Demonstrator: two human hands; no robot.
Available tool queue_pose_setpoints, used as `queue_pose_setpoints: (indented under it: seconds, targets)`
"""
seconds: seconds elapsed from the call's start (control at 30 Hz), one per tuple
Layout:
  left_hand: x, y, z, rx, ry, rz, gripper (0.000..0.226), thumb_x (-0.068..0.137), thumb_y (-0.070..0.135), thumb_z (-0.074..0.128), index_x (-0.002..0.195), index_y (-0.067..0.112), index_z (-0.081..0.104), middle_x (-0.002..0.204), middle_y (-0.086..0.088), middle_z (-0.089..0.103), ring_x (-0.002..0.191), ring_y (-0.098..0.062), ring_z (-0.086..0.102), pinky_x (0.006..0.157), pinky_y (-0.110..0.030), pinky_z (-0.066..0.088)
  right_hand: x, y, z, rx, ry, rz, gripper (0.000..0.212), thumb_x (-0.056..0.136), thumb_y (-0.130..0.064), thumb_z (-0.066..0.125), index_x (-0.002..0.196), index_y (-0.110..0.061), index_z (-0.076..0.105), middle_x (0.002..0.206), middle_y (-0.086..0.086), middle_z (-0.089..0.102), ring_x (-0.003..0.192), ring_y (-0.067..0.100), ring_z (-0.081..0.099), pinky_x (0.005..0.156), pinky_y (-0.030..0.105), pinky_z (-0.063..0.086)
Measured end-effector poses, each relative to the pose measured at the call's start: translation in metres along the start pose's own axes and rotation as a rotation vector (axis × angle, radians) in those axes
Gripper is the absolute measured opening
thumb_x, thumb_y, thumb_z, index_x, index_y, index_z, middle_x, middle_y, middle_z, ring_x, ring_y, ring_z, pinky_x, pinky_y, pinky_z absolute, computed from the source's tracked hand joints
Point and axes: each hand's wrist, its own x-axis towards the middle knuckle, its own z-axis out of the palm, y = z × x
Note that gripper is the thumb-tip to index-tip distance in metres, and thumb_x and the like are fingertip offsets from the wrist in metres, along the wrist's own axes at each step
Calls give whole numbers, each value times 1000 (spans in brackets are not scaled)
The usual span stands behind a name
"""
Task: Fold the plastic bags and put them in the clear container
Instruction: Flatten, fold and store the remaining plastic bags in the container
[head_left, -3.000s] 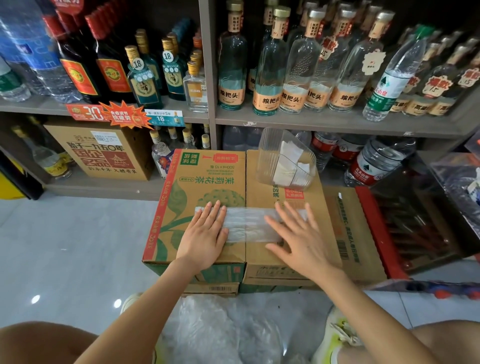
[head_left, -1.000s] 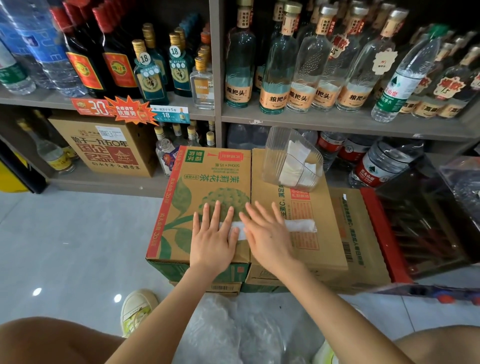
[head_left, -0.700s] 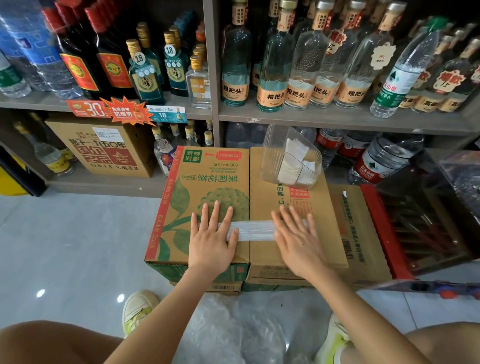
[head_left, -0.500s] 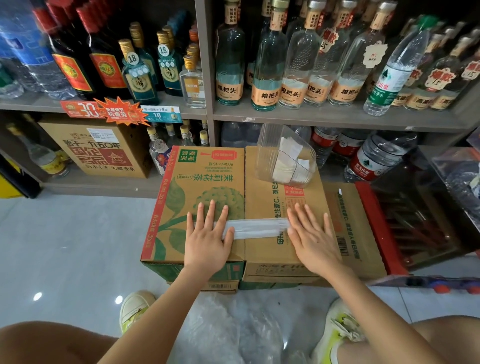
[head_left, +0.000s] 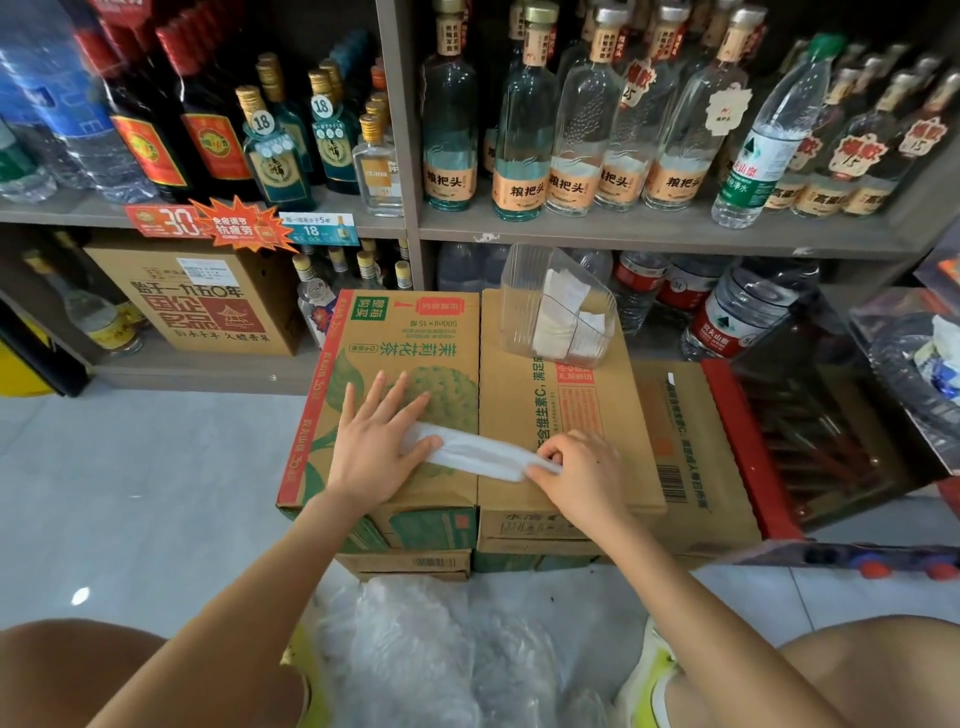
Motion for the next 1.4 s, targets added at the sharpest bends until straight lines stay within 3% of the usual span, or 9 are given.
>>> queue_pose_setpoints:
  seconds: [0.1,0.17,0.3,0.5,0.7,0.83,1.03,1.27,1.4]
  targets:
    - [-15,20,0,-177,232,19,44,88,48,44,104,19,74,116,-6,67,109,-34,60,93,-44,42,1,-2,-1,33,-8,50,24,84,-46,65,96,-25,68,90,-14,51,90,9,46,85,29,37]
    - [-26,38,5,-365,238,49,37,85,45,50,92,19,76,101,1,69,95,-23,62,79,-33,47,0,-3,-3,55,-25,75,23,83,-46,66,92,-25,67,90,-13,52,89,9,47,85,30,38]
    - [-28,54,19,-515,126,38,31,78,42,64,98,21,76,104,7,68,101,-13,56,84,-24,39,-3,-7,-13,165,-77,122,13,84,-35,67,88,-22,65,91,-10,60,89,12,55,82,32,46]
    - [-19,58,24,-451,156,22,40,70,39,72,104,18,74,97,2,68,94,-22,60,81,-28,40,5,-22,-45,849,-299,346,6,89,-11,64,91,-6,64,77,6,70,57,10,58,54,26,46]
    - [-11,64,24,-449,253,-66,22,76,33,78,96,22,77,82,4,68,81,-23,60,66,-30,45,29,-35,-66,1172,-336,404,26,90,-33,62,103,-11,66,80,5,73,60,10,62,48,19,45]
    - [-5,68,13,-559,194,-245,19,92,35,63,99,23,76,86,5,69,85,-18,60,67,-31,48,33,-28,-69,1358,-239,373,39,88,-46,54,111,-15,62,89,7,72,65,14,62,50,22,45]
    - [-3,53,2,-1016,24,-490,17,93,36,60,98,25,73,84,12,70,84,-10,61,78,-28,46,33,-38,-28,1104,-345,318,54,88,-5,62,138,-18,46,118,-4,63,96,15,65,68,25,55]
    - [-4,38,6,-1102,-63,-467,35,92,35,61,123,21,63,87,2,75,91,-23,68,93,-46,49,37,-65,0,1119,-335,290,25,90,-7,62,110,-21,62,91,-11,65,57,6,53,46,17,41]
    - [-4,38,6,-996,-73,-420,39,93,30,61,130,18,56,63,12,65,61,-3,55,67,-23,42,37,-61,5,1097,-319,278,14,91,-10,62,104,-14,65,77,-4,62,53,5,49,43,17,34]
